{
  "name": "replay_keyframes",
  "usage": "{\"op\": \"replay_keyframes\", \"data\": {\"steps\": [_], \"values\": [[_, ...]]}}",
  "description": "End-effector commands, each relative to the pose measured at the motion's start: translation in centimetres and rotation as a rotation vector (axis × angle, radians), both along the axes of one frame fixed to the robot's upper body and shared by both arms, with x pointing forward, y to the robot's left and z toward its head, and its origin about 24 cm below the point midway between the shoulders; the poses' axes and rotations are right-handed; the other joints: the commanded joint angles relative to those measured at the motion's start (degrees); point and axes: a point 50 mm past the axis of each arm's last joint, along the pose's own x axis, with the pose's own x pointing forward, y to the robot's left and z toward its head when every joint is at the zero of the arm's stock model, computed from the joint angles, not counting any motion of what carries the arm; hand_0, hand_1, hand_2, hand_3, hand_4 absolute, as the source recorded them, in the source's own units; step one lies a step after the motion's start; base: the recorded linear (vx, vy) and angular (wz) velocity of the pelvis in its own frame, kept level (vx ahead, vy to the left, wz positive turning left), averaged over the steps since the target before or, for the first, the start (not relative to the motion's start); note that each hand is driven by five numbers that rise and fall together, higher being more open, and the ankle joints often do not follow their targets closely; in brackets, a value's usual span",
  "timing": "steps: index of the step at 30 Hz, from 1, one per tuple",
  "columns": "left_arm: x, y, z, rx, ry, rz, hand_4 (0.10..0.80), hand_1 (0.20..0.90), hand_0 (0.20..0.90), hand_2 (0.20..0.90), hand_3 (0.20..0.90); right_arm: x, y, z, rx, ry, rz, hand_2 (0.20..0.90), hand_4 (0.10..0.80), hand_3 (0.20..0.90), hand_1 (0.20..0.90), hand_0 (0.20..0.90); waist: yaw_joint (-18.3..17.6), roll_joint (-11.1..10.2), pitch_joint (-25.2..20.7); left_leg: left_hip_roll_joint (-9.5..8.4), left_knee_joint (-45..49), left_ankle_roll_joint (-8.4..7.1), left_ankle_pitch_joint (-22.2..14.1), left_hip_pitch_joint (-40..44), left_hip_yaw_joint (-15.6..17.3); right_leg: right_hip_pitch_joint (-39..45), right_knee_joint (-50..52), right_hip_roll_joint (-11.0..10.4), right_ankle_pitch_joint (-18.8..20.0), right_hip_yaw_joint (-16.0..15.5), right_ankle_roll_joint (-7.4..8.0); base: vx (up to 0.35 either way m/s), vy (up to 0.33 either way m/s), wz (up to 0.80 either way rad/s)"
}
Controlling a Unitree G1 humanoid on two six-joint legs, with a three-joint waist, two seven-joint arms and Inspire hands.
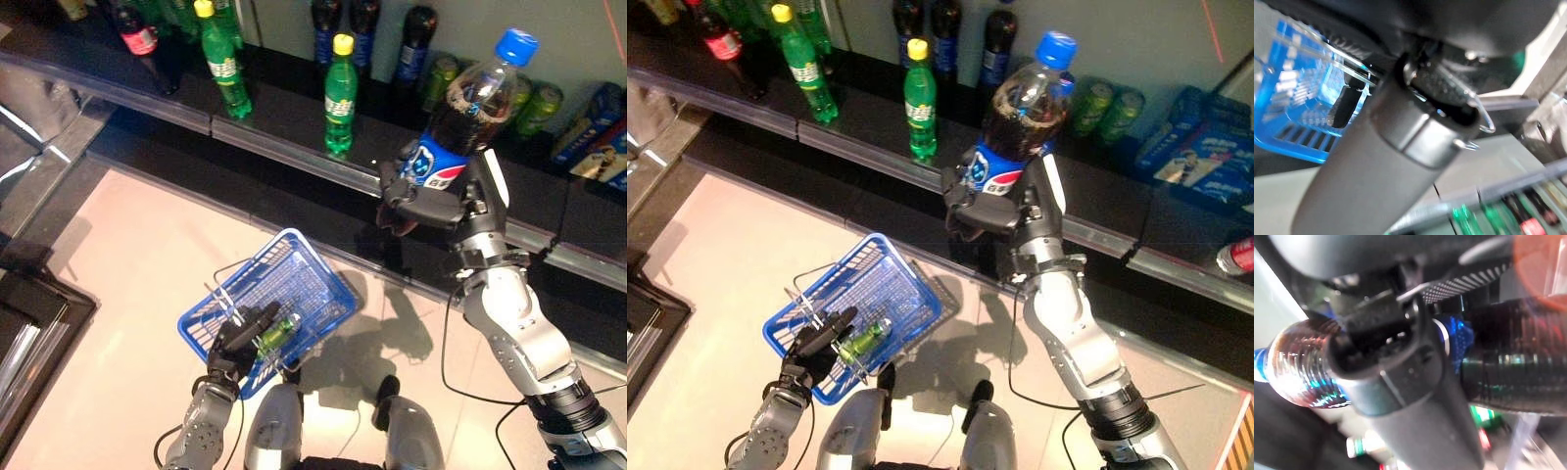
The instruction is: Pick up the drink and place into the basket.
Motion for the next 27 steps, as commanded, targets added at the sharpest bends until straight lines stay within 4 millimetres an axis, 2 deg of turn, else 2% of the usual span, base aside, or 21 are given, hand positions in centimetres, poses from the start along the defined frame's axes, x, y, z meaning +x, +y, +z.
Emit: {"op": "replay_keyframes", "data": {"steps": [1, 12, 18, 20, 26, 27], "values": [[0.7, 2.0, 7.8, 0.145, -0.416, -0.057, 0.1, 0.3, 0.3, 0.3, 0.2, -2.3, 2.0, 6.0, 0.069, -0.337, 0.123, 0.3, 0.1, 0.2, 0.3, 0.3, 1.5, -0.7, -12.6, 0.93, 4.5, 0.87, -1.2, -0.9, 0.0, 3.9, -0.5, 2.1, -2.2, -2.4, -4.56, -0.022, 0.016, 0.18], [0.0, -0.6, 12.3, 0.012, -0.6, -0.26, 0.1, 0.3, 0.3, 0.3, 0.2, -1.6, 4.9, 3.7, 0.118, -0.179, 0.144, 0.3, 0.1, 0.2, 0.3, 0.3, 6.7, -0.7, -12.4, -0.97, 5.4, 0.67, 0.1, -2.0, -4.0, 6.3, -2.5, 1.3, -1.2, -5.9, -3.8, 0.005, 0.012, 0.27], [-0.1, -2.2, 14.4, -0.075, -0.715, -0.386, 0.1, 0.3, 0.3, 0.3, 0.2, -1.3, 6.8, 2.8, 0.119, -0.128, 0.163, 0.3, 0.1, 0.2, 0.3, 0.3, 8.3, -0.7, -12.1, -1.44, 5.7, 0.66, 0.8, -2.6, -5.4, 6.9, -2.9, 1.4, -1.0, -7.0, -3.65, 0.026, -0.012, 0.18], [-0.2, -3.2, 15.5, -0.075, -0.767, -0.453, 0.1, 0.3, 0.3, 0.3, 0.2, -1.2, 7.8, 2.5, 0.137, -0.105, 0.171, 0.3, 0.1, 0.2, 0.3, 0.3, 8.9, -0.7, -12.0, -1.64, 6.1, 0.56, 1.3, -3.0, -6.3, 7.1, -2.9, 1.4, -1.0, -7.4, -3.66, 0.035, -0.013, 0.2], [-0.4, -4.1, 16.9, -0.073, -0.85, -0.548, 0.1, 0.3, 0.3, 0.3, 0.2, -0.9, 9.1, 2.0, 0.167, -0.046, 0.189, 0.3, 0.1, 0.2, 0.3, 0.3, 10.1, -0.7, -12.1, -2.19, 6.5, 0.47, 2.1, -3.6, -7.7, 7.6, -2.8, 1.3, -1.1, -8.2, -3.67, 0.041, 0.0, 0.14], [-0.6, -4.5, 17.4, -0.092, -0.87, -0.587, 0.1, 0.3, 0.3, 0.3, 0.2, -0.9, 9.8, 1.5, 0.165, -0.023, 0.189, 0.3, 0.1, 0.2, 0.3, 0.3, 10.7, -0.6, -12.2, -2.42, 6.7, 0.4, 2.4, -3.7, -8.2, 7.9, -2.8, 1.3, -1.1, -8.5, -3.62, 0.051, 0.002, 0.24]]}}
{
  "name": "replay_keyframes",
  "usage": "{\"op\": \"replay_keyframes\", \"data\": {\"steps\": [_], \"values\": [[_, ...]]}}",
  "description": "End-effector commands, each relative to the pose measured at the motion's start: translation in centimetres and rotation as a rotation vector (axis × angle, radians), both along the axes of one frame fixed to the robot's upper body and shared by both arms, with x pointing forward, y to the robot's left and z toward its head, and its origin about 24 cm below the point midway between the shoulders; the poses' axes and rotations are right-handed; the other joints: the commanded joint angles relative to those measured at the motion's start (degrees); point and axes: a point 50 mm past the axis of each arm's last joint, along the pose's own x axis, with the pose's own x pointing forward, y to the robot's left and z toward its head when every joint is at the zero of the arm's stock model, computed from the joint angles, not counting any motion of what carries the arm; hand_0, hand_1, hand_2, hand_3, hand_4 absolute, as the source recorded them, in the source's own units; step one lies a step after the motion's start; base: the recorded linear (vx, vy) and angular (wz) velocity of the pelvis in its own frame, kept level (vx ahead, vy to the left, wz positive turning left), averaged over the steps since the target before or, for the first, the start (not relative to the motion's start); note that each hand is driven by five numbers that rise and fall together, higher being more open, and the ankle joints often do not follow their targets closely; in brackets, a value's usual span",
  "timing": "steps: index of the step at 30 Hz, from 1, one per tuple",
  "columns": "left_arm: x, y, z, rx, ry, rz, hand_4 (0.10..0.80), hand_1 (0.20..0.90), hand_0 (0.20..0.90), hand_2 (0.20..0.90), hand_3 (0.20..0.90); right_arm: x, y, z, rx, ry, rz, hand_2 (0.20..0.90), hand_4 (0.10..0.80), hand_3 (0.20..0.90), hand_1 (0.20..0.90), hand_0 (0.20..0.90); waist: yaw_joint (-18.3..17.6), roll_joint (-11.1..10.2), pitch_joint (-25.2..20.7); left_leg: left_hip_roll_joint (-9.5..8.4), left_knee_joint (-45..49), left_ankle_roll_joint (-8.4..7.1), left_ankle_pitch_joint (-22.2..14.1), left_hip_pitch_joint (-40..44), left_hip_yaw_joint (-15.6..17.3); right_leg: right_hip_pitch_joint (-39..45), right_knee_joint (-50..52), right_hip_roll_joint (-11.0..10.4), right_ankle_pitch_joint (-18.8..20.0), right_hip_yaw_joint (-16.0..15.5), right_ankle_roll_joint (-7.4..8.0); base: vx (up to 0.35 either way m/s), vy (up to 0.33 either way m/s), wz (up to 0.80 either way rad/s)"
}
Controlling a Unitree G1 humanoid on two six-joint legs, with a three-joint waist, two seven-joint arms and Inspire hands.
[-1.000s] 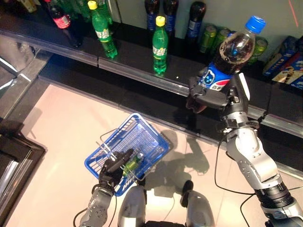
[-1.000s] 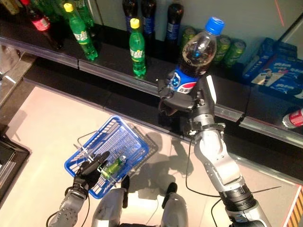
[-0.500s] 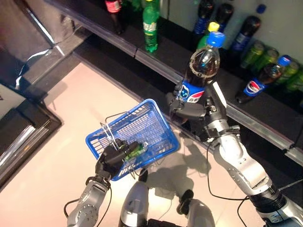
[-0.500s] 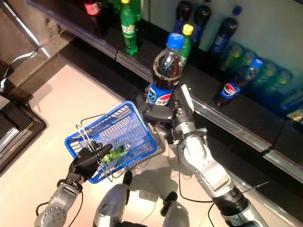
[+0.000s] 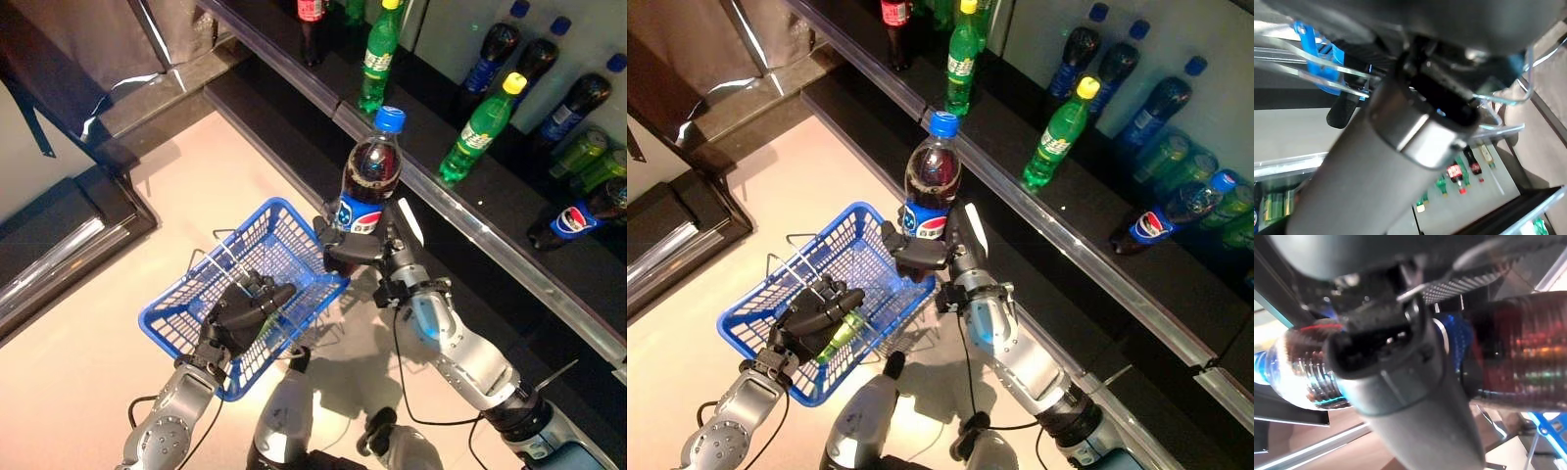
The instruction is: Pick up the drink and place into the basket.
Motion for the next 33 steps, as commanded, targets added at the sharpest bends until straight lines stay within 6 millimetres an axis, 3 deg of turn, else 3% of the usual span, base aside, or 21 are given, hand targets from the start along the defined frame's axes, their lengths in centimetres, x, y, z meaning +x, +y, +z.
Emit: {"op": "replay_keyframes", "data": {"steps": [1, 7, 12, 17, 23, 33], "values": [[-0.5, -4.7, 10.8, -0.167, -0.61, -0.34, 0.1, 0.3, 0.3, 0.3, 0.2, -0.9, 3.8, 6.1, 0.157, -0.269, 0.135, 0.3, 0.1, 0.2, 0.3, 0.3, -0.3, -0.7, -12.1, 0.08, 6.6, 0.63, 1.6, -2.8, -0.5, 1.7, -2.5, 2.5, 2.9, -2.0, -5.05, 0.073, 0.0, 0.21], [-1.3, -6.1, 11.6, -0.193, -0.664, -0.501, 0.1, 0.3, 0.3, 0.3, 0.2, -0.4, 5.7, 4.6, 0.094, -0.213, 0.126, 0.3, 0.1, 0.2, 0.3, 0.3, 1.6, -0.6, -12.4, -0.64, 7.6, 0.56, 2.4, -3.8, -2.2, 2.4, -2.2, 2.3, 2.7, -3.4, -5.19, 0.052, -0.008, 0.16], [-2.3, -7.5, 11.9, -0.362, -0.671, -0.65, 0.1, 0.3, 0.3, 0.3, 0.2, 0.3, 7.0, 3.4, 0.045, -0.164, 0.093, 0.3, 0.1, 0.2, 0.3, 0.3, 3.1, -0.5, -12.7, -1.36, 9.2, 0.57, 2.3, -4.4, -3.2, 3.1, -1.5, 2.0, 2.1, -4.1, -5.43, 0.071, -0.005, 0.11], [-2.9, -8.3, 12.1, -0.392, -0.725, -0.734, 0.1, 0.3, 0.3, 0.3, 0.2, 1.4, 7.8, 1.8, 0.002, -0.102, 0.036, 0.3, 0.1, 0.2, 0.3, 0.3, 4.2, -0.4, -12.8, -1.8, 10.3, 0.63, 2.1, -4.7, -4.0, 3.9, -1.1, 1.7, 2.0, -4.9, -5.68, 0.071, 0.01, 0.11], [-3.4, -8.6, 12.4, -0.432, -0.756, -0.824, 0.1, 0.3, 0.3, 0.3, 0.2, 2.2, 8.2, -1.4, -0.017, 0.02, -0.021, 0.3, 0.1, 0.2, 0.3, 0.3, 5.2, -0.1, -13.5, -2.29, 10.8, 0.32, 2.4, -5.2, -4.5, 4.7, -0.9, 1.2, 2.0, -5.7, -5.44, 0.072, 0.03, 0.04], [-4.3, -8.8, 12.5, -0.453, -0.782, -0.931, 0.1, 0.3, 0.3, 0.3, 0.2, 1.0, 8.5, -7.5, 0.039, 0.273, -0.084, 0.3, 0.1, 0.2, 0.3, 0.3, 6.1, 0.8, -13.5, -3.0, 11.1, -0.07, 2.4, -6.6, -4.7, 4.8, -0.9, 0.9, 2.4, -6.3, -4.72, 0.032, 0.007, 0.06]]}}
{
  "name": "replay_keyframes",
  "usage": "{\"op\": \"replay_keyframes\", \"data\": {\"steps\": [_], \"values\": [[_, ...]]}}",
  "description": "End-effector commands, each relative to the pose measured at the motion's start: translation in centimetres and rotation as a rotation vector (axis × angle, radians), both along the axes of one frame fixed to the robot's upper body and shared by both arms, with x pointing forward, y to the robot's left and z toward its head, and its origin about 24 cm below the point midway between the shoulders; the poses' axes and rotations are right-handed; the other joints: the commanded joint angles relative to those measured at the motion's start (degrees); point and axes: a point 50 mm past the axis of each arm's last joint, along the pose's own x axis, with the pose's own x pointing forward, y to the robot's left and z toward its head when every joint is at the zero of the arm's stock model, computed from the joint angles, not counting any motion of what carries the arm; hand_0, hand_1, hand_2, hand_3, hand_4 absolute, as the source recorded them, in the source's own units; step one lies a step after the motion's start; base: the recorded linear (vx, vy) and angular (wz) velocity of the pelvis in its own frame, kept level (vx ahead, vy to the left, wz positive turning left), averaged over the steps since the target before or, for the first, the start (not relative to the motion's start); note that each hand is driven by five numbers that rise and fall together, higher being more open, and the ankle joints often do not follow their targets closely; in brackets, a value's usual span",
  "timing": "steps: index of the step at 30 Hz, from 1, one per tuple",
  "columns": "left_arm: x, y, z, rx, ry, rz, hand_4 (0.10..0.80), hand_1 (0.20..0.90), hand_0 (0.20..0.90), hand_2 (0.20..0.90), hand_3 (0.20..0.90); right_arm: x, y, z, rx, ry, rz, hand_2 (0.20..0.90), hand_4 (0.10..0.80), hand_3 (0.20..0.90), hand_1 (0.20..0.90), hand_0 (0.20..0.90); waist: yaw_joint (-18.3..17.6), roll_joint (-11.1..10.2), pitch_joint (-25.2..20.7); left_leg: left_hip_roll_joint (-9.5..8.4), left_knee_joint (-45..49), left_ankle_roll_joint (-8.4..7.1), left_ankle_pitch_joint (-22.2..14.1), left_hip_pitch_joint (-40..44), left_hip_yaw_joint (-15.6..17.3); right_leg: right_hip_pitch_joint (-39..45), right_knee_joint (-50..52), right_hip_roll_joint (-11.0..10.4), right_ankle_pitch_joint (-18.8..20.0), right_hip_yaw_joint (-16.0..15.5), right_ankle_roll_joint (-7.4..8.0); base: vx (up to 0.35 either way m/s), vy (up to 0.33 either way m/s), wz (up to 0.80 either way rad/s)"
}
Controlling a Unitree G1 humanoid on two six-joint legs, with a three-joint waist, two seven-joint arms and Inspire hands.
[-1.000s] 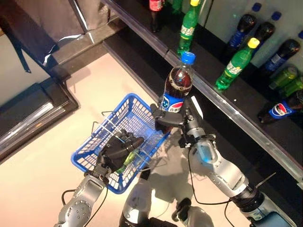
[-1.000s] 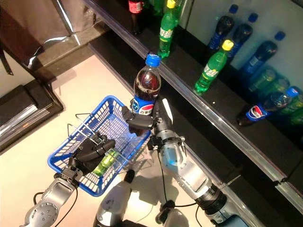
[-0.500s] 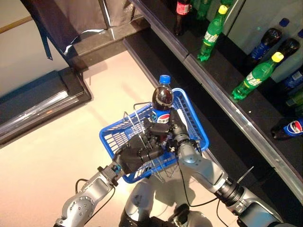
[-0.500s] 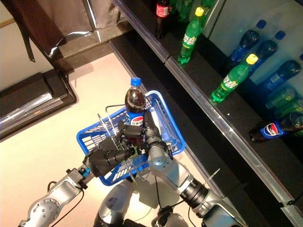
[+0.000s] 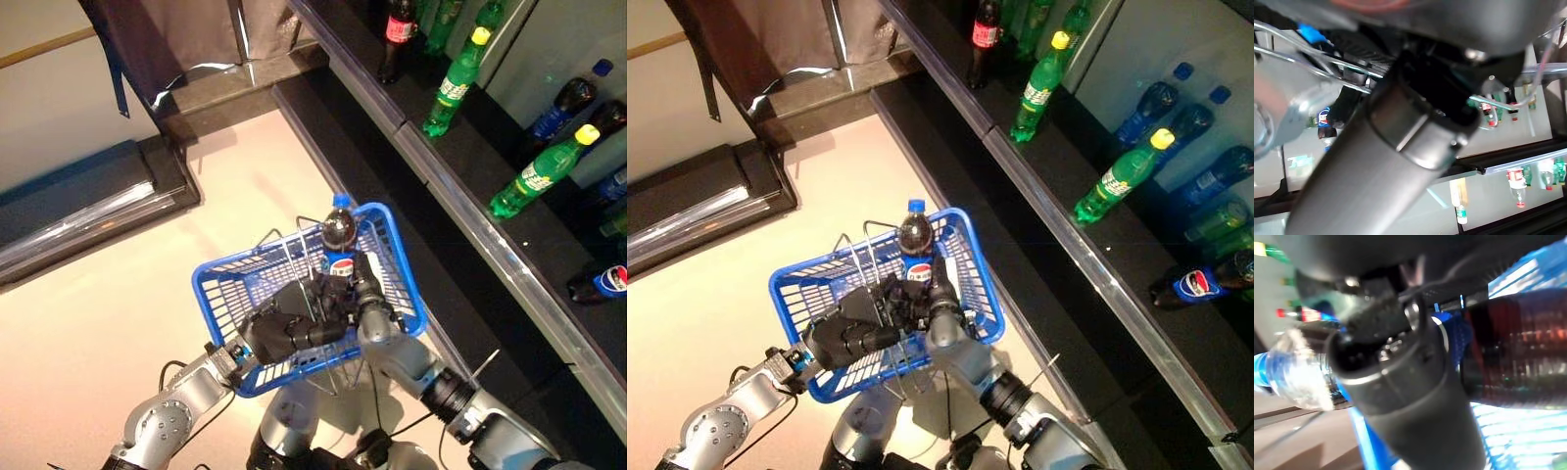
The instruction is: Pick up the drink and place into the basket.
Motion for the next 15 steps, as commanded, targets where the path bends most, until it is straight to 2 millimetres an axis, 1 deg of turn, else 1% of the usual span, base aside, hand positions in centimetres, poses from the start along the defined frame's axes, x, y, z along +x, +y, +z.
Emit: {"op": "replay_keyframes", "data": {"steps": [1, 2, 3, 6, 8, 9, 12, 13, 14, 15], "values": [[-3.5, -4.2, 9.7, -0.476, -0.507, -0.367, 0.1, 0.3, 0.3, 0.3, 0.2, -0.4, 4.0, 3.6, 0.217, -0.178, 0.054, 0.3, 0.1, 0.2, 0.3, 0.3, -0.1, 0.9, -13.5, -0.96, 9.1, 0.53, 2.3, -6.7, -0.2, 2.5, -6.6, 3.6, 7.5, -1.9, -4.34, 0.0, 0.0, 0.0], [-3.5, -4.2, 9.7, -0.476, -0.509, -0.373, 0.1, 0.3, 0.3, 0.3, 0.2, -0.6, 4.0, 3.0, 0.234, -0.147, 0.039, 0.3, 0.1, 0.2, 0.3, 0.3, -0.1, 1.0, -13.5, -1.03, 9.2, 0.48, 2.2, -7.0, -0.2, 2.4, -6.6, 3.6, 7.5, -1.8, -4.19, 0.0, 0.0, 0.0], [-3.5, -4.2, 9.7, -0.476, -0.51, -0.374, 0.1, 0.3, 0.3, 0.3, 0.2, -0.6, 4.0, 2.9, 0.237, -0.144, 0.036, 0.3, 0.1, 0.2, 0.3, 0.3, -0.1, 1.1, -13.4, -1.03, 9.2, 0.47, 2.2, -7.0, -0.1, 2.4, -6.6, 3.6, 7.6, -1.8, -4.17, 0.0, 0.0, 0.0], [-3.8, -4.0, 9.7, -0.478, -0.516, -0.381, 0.1, 0.3, 0.3, 0.3, 0.2, -1.2, 3.8, 1.4, 0.284, -0.071, -0.003, 0.3, 0.1, 0.2, 0.3, 0.3, -0.1, 1.5, -12.9, -1.15, 9.0, 0.35, 2.2, -7.6, 0.0, 2.0, -6.9, 3.4, 7.9, -1.8, -3.8, -0.01, -0.003, 0.0], [-3.8, -4.0, 9.7, -0.478, -0.518, -0.379, 0.1, 0.3, 0.3, 0.3, 0.2, -1.3, 3.7, 1.1, 0.299, -0.058, -0.016, 0.3, 0.1, 0.2, 0.3, 0.3, -0.1, 1.6, -12.7, -1.2, 9.0, 0.36, 2.2, -7.7, 0.0, 1.9, -7.0, 3.4, 8.0, -1.8, -3.73, -0.022, -0.007, -0.01], [-3.8, -3.9, 9.7, -0.484, -0.517, -0.377, 0.1, 0.3, 0.3, 0.3, 0.2, -1.5, 3.7, 0.5, 0.33, -0.028, -0.032, 0.3, 0.1, 0.2, 0.3, 0.3, -0.1, 1.8, -12.4, -1.25, 8.9, 0.35, 2.2, -8.0, 0.1, 1.8, -7.1, 3.3, 8.1, -1.8, -3.57, -0.047, -0.017, -0.02], [-4.0, -3.8, 9.7, -0.49, -0.518, -0.378, 0.1, 0.3, 0.3, 0.3, 0.2, -2.0, 3.7, -0.4, 0.392, 0.03, -0.044, 0.3, 0.1, 0.2, 0.3, 0.3, -0.1, 2.0, -12.0, -1.35, 8.7, 0.41, 2.1, -8.2, 0.1, 1.5, -7.1, 3.3, 8.2, -1.7, -3.44, -0.03, -0.017, -0.01], [-4.1, -3.6, 9.7, -0.489, -0.524, -0.382, 0.1, 0.3, 0.3, 0.3, 0.2, -2.3, 3.7, -0.9, 0.44, 0.069, -0.053, 0.3, 0.1, 0.2, 0.3, 0.3, 0.1, 2.2, -11.6, -1.46, 8.6, 0.42, 2.1, -8.4, 0.1, 1.3, -7.2, 3.4, 8.4, -1.7, -3.34, -0.046, -0.033, -0.02], [-4.1, -3.5, 9.7, -0.487, -0.527, -0.385, 0.1, 0.3, 0.3, 0.3, 0.2, -2.4, 3.8, -1.2, 0.479, 0.093, -0.057, 0.3, 0.1, 0.2, 0.3, 0.3, 0.2, 2.4, -11.4, -1.52, 8.5, 0.45, 2.1, -8.4, 0.0, 1.3, -7.3, 3.4, 8.4, -1.8, -3.32, -0.041, -0.029, -0.01], [-4.1, -3.5, 9.7, -0.487, -0.528, -0.385, 0.1, 0.3, 0.3, 0.3, 0.2, -2.4, 3.8, -1.2, 0.48, 0.094, -0.055, 0.3, 0.1, 0.2, 0.3, 0.3, 0.2, 2.4, -11.4, -1.53, 8.5, 0.45, 2.1, -8.4, 0.0, 1.3, -7.3, 3.4, 8.4, -1.8, -3.31, 0.0, 0.0, 0.0]]}}
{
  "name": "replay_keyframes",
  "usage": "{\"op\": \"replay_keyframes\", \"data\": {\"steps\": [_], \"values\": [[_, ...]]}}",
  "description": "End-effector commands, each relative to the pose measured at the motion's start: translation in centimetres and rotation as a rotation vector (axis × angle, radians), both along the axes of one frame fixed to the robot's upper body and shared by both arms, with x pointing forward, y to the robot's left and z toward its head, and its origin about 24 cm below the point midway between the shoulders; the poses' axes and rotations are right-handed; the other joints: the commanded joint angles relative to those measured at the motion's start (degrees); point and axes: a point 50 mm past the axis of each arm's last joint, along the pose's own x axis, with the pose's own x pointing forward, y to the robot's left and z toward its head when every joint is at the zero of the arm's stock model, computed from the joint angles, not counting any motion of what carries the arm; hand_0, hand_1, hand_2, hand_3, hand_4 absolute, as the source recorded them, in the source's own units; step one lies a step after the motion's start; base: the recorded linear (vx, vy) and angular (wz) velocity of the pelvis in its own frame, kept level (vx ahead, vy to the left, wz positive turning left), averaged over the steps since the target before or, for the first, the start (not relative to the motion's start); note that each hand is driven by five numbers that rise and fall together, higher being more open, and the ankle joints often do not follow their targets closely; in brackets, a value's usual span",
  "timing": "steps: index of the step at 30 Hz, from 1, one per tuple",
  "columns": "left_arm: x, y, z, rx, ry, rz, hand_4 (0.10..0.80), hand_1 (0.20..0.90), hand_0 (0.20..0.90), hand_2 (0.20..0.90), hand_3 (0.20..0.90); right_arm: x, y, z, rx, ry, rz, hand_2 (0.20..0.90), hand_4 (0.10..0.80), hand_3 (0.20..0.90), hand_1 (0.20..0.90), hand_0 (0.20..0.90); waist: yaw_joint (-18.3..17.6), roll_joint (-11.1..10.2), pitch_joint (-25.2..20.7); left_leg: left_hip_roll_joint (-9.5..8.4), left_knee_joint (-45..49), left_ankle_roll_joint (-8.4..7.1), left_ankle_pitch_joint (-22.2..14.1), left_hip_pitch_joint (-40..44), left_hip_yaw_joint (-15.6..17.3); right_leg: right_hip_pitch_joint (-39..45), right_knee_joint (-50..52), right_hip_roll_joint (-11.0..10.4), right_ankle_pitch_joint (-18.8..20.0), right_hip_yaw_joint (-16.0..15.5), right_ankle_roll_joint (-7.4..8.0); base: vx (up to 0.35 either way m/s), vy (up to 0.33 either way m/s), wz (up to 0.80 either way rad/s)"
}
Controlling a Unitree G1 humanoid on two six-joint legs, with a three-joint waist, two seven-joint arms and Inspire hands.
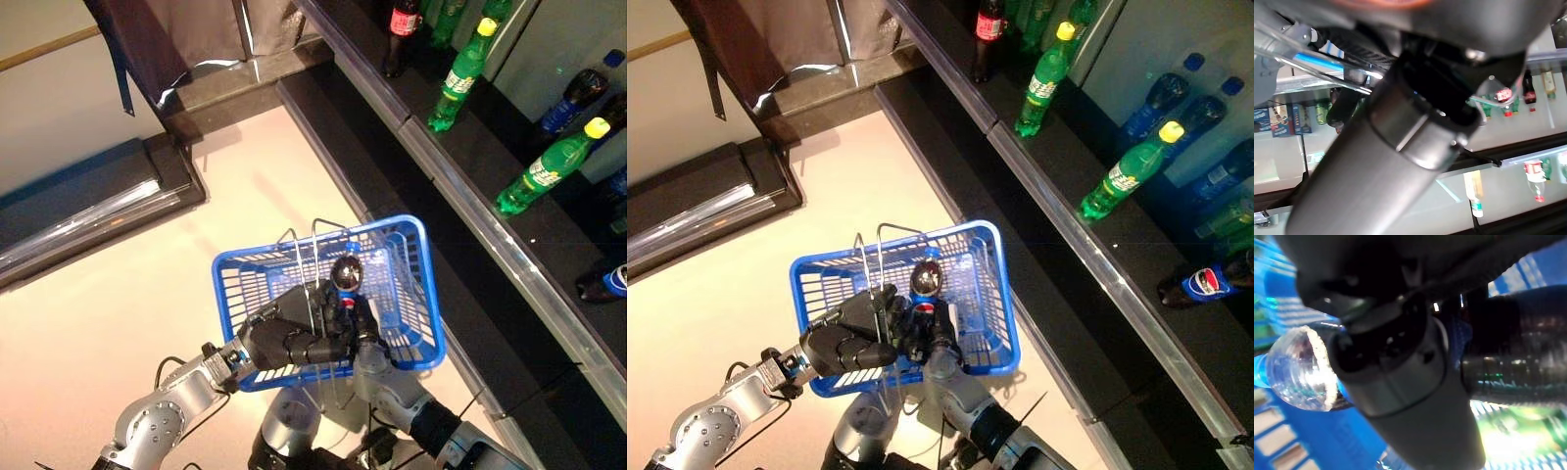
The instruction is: Pick up the drink and place into the basket.
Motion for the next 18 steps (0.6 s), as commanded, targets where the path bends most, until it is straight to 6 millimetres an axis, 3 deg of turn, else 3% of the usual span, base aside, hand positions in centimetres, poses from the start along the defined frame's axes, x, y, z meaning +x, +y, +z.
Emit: {"op": "replay_keyframes", "data": {"steps": [1, 7, 8, 11, 15, 17, 18], "values": [[-3.4, -3.4, 9.2, -0.508, -0.499, -0.325, 0.1, 0.3, 0.3, 0.3, 0.2, 0.6, 5.1, 3.5, 0.349, -0.109, 0.043, 0.3, 0.1, 0.2, 0.3, 0.3, 0.1, 1.8, -10.7, -1.7, 8.7, 0.77, 1.8, -7.3, -0.2, 3.7, -8.9, 3.8, 9.3, -2.0, -3.04, 0.0, 0.0, 0.0], [-3.5, -3.2, 9.1, -0.5, -0.506, -0.349, 0.1, 0.3, 0.3, 0.3, 0.2, 0.8, 5.1, 3.0, 0.575, -0.034, -0.039, 0.3, 0.1, 0.2, 0.3, 0.3, 1.0, 1.8, -10.1, -1.99, 8.9, 0.82, 1.7, -7.7, -0.1, 3.9, -8.7, 3.9, 9.3, -3.0, -3.03, 0.008, -0.038, 0.01], [-3.5, -3.1, 9.1, -0.491, -0.503, -0.358, 0.1, 0.3, 0.3, 0.3, 0.2, 1.2, 4.7, 2.8, 0.688, -0.001, -0.119, 0.3, 0.1, 0.2, 0.3, 0.3, 1.4, 1.8, -10.0, -2.07, 8.9, 0.85, 1.7, -7.8, -0.1, 4.2, -8.6, 3.9, 9.4, -3.5, -3.02, 0.036, -0.054, 0.04], [-3.7, -3.1, 9.0, -0.483, -0.498, -0.375, 0.1, 0.3, 0.3, 0.3, 0.2, 1.6, 4.0, 2.4, 0.797, 0.036, -0.206, 0.3, 0.1, 0.2, 0.3, 0.3, 1.9, 1.6, -10.1, -2.27, 9.2, 0.96, 1.3, -7.8, -0.3, 4.5, -8.4, 3.9, 9.4, -3.9, -3.07, 0.057, -0.037, 0.14], [-3.9, -3.0, 8.9, -0.465, -0.5, -0.391, 0.1, 0.3, 0.3, 0.3, 0.2, 1.8, 3.6, 2.0, 0.899, 0.074, -0.27, 0.3, 0.1, 0.2, 0.3, 0.3, 2.2, 1.6, -10.1, -2.32, 9.3, 1.09, 0.8, -7.7, -0.3, 4.6, -8.1, 3.9, 9.4, -4.0, -3.01, 0.052, -0.018, 0.07], [-4.0, -3.0, 8.6, -0.455, -0.484, -0.405, 0.1, 0.3, 0.3, 0.3, 0.2, 1.9, 3.1, 1.5, 0.953, 0.102, -0.315, 0.3, 0.1, 0.2, 0.3, 0.3, 2.4, 1.4, -10.3, -2.37, 9.8, 0.87, -1.2, -7.0, -0.4, 5.2, -7.7, 4.0, 8.4, -3.3, -2.49, 0.114, -0.009, 0.08], [-4.0, -3.0, 8.6, -0.455, -0.484, -0.408, 0.1, 0.3, 0.3, 0.3, 0.2, 2.0, 3.0, 1.5, 0.955, 0.101, -0.318, 0.3, 0.1, 0.2, 0.3, 0.3, 2.4, 1.7, -10.4, -2.42, 9.3, 1.23, 0.3, -7.5, -0.2, 4.9, -8.1, 3.8, 9.5, -4.1, -2.95, 0.067, 0.014, 0.08]]}}
